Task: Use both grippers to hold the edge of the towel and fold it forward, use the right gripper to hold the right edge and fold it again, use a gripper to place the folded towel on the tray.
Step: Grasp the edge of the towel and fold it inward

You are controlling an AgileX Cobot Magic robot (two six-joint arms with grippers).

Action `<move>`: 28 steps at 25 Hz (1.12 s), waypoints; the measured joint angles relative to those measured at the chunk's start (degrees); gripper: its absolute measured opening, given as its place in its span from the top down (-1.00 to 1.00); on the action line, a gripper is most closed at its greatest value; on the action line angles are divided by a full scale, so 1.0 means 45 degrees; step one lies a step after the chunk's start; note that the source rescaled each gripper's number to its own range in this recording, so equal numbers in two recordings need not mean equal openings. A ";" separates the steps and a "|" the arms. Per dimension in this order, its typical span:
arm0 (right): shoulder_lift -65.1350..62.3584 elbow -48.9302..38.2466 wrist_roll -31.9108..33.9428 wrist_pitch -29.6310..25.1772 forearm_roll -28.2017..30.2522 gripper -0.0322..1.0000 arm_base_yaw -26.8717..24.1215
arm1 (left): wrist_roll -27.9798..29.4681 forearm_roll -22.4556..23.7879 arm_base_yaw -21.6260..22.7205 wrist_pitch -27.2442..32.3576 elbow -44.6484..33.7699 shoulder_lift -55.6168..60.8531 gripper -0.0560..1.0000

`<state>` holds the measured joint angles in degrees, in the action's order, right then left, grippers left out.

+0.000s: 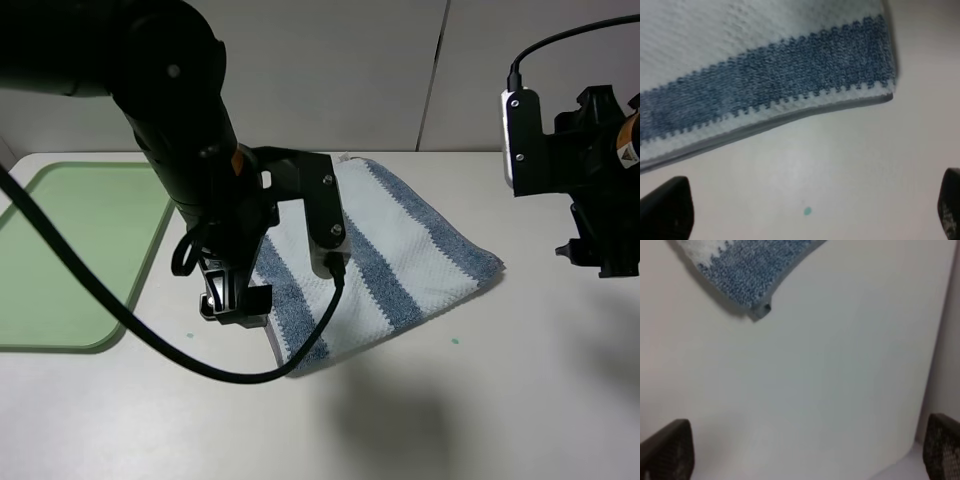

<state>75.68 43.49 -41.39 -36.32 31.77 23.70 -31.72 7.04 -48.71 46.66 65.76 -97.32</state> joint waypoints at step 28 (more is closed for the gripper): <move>0.1481 0.0000 -0.0095 0.2950 -0.0567 -1.00 -0.2272 | -0.1528 -0.0296 -0.2048 -0.2560 0.0010 -0.3190 -0.96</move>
<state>82.35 43.49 -41.82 -23.04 29.22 13.48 -38.59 5.70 -57.92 35.13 65.80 -111.67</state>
